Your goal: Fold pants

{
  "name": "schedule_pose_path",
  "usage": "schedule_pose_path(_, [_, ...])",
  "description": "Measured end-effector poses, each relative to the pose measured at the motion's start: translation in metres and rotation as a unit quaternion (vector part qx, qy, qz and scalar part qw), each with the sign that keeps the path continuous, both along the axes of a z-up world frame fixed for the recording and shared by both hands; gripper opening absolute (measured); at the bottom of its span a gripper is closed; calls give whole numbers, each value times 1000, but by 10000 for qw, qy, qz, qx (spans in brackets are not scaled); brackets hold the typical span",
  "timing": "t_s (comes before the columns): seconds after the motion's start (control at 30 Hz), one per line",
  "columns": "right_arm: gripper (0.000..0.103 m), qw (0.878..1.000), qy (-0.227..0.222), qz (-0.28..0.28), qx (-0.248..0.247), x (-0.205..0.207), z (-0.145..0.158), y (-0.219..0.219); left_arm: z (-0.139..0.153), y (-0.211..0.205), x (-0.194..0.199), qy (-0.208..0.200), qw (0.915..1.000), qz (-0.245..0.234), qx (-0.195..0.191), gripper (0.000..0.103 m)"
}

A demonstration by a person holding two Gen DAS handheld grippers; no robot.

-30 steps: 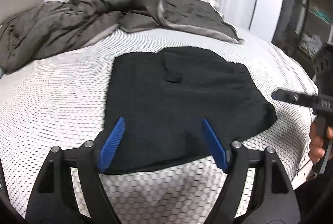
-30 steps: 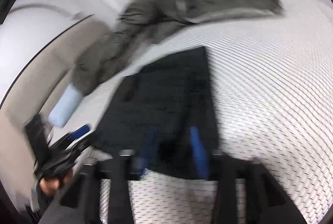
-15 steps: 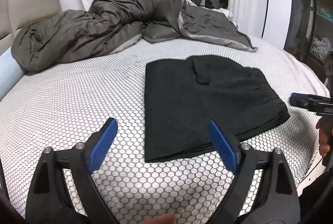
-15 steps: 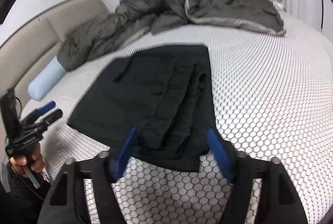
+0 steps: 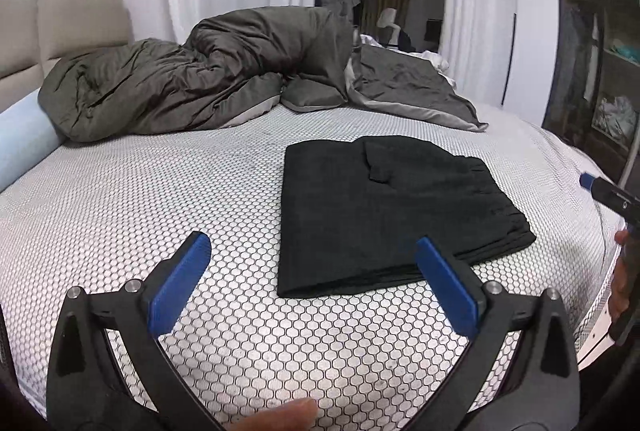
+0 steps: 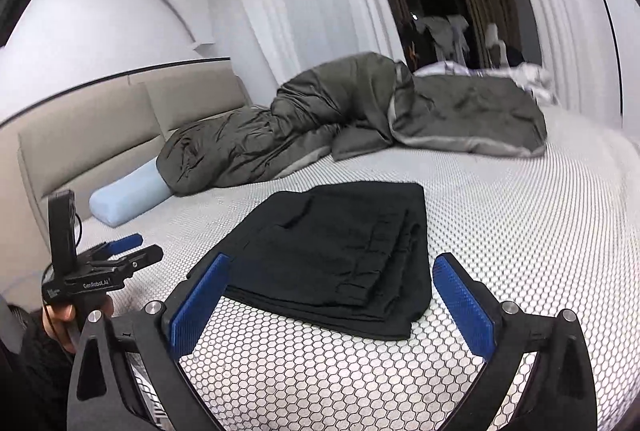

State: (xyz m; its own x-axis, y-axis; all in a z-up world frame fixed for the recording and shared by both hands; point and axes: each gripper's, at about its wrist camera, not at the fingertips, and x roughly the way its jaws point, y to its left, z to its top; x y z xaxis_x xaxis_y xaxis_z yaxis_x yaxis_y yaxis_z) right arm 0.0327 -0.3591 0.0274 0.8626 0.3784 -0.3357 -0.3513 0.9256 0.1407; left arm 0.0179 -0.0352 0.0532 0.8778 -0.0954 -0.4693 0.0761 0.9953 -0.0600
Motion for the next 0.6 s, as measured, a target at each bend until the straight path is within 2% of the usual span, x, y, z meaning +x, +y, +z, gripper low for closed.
schedule_pose_path(0.17, [103, 9997, -101, 39, -200, -2, 0, 13, -6, 1, 6, 110, 9999, 41, 73, 102])
schedule_pose_path(0.6, [103, 9999, -82, 46, -128, 4, 0, 7, -4, -2, 8, 5, 9999, -3, 170, 102])
